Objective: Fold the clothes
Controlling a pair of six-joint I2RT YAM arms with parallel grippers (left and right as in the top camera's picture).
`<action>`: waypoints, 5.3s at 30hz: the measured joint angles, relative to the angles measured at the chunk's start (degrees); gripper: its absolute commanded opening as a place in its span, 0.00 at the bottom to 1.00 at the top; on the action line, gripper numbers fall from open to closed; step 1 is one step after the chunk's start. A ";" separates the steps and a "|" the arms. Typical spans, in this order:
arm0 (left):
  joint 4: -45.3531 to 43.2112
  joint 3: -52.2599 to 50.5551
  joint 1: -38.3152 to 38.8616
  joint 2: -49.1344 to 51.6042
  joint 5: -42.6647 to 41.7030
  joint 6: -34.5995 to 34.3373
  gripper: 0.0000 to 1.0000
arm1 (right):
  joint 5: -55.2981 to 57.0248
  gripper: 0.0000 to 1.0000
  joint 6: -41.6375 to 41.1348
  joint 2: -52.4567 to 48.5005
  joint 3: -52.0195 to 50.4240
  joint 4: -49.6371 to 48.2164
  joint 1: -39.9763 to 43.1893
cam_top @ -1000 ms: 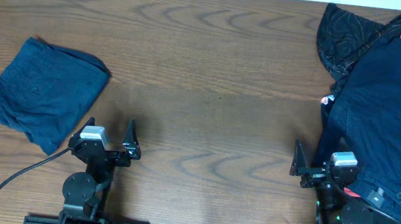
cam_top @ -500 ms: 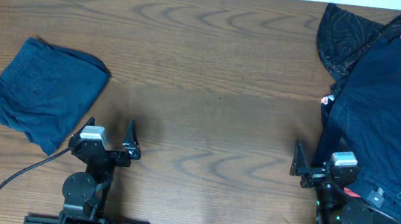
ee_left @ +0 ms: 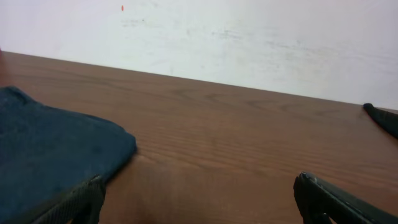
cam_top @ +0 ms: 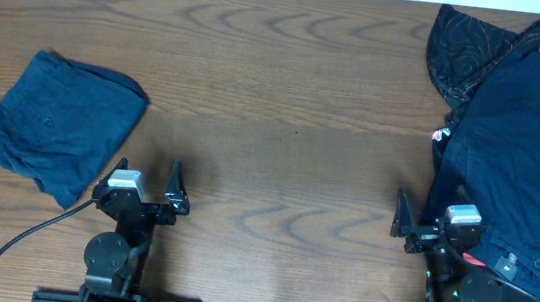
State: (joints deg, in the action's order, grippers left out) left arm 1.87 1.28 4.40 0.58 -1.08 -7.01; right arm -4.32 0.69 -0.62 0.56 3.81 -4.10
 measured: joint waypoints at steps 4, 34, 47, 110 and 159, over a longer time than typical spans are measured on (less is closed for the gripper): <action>0.00 0.00 0.00 0.00 0.00 0.00 0.98 | 0.00 0.99 0.00 0.00 0.00 0.00 0.00; 0.00 0.00 0.00 0.00 -0.02 0.00 0.98 | 0.00 0.99 0.00 0.00 0.00 0.00 0.00; -0.02 0.00 0.00 0.00 0.00 0.00 0.98 | 0.00 0.99 -0.52 0.00 0.00 0.00 0.00; 29.97 41.35 0.00 68.54 -10.19 -1.77 0.98 | 9.20 0.01 -11.72 -88.46 45.20 4.37 11.87; 18.40 41.35 15.96 84.17 -36.54 -22.03 0.98 | 14.91 0.73 -21.49 -66.07 50.80 46.03 -7.19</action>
State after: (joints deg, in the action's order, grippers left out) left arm 20.27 42.63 20.36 84.75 -37.63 -29.04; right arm 10.59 -20.80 -66.70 51.35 49.84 -11.29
